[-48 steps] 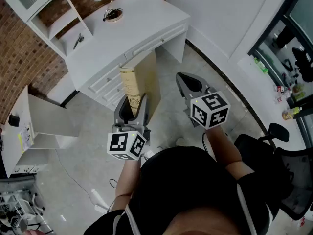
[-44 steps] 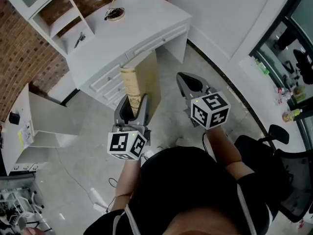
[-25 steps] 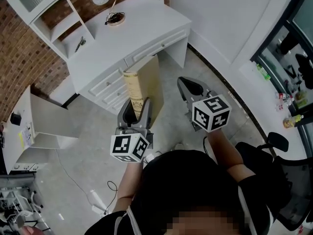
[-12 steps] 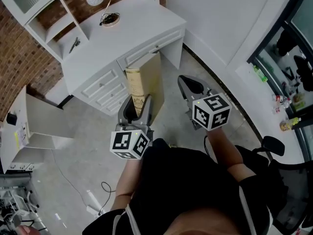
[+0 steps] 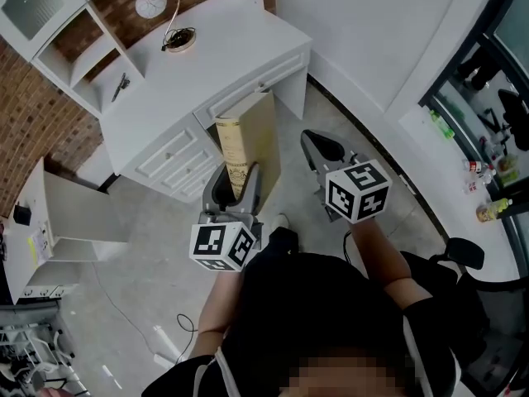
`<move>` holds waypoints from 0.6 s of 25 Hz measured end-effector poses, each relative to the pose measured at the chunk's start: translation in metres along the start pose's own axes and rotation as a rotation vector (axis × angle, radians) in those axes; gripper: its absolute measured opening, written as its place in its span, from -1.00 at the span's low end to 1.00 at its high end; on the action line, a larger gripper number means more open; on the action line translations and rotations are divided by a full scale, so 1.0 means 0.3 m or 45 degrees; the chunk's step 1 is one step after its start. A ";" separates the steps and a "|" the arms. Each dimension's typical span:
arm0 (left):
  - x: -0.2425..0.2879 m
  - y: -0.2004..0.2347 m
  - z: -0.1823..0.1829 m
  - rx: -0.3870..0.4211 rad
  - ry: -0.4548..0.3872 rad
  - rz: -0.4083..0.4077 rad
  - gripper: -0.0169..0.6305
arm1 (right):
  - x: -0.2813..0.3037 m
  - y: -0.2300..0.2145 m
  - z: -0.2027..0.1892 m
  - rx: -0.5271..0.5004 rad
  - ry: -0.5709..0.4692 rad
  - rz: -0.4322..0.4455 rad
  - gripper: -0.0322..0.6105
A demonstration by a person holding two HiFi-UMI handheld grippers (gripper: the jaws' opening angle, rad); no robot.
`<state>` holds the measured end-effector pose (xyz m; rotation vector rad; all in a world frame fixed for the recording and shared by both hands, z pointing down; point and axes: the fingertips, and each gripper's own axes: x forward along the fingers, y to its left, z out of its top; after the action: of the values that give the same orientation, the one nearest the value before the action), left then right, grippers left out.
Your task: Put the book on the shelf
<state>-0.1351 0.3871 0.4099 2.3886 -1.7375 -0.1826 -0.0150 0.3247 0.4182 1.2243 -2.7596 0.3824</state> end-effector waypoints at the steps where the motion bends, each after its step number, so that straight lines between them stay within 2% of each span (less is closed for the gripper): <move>1: 0.016 0.006 0.002 0.000 0.000 -0.002 -0.31 | 0.017 -0.009 0.003 0.001 0.003 0.001 -0.91; 15: 0.252 0.186 0.032 -0.020 0.009 0.024 -0.31 | 0.284 -0.117 0.058 0.005 0.041 0.026 -0.91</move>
<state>-0.1658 0.2978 0.4132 2.3580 -1.7488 -0.1843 -0.0459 0.2365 0.4243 1.1809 -2.7477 0.4053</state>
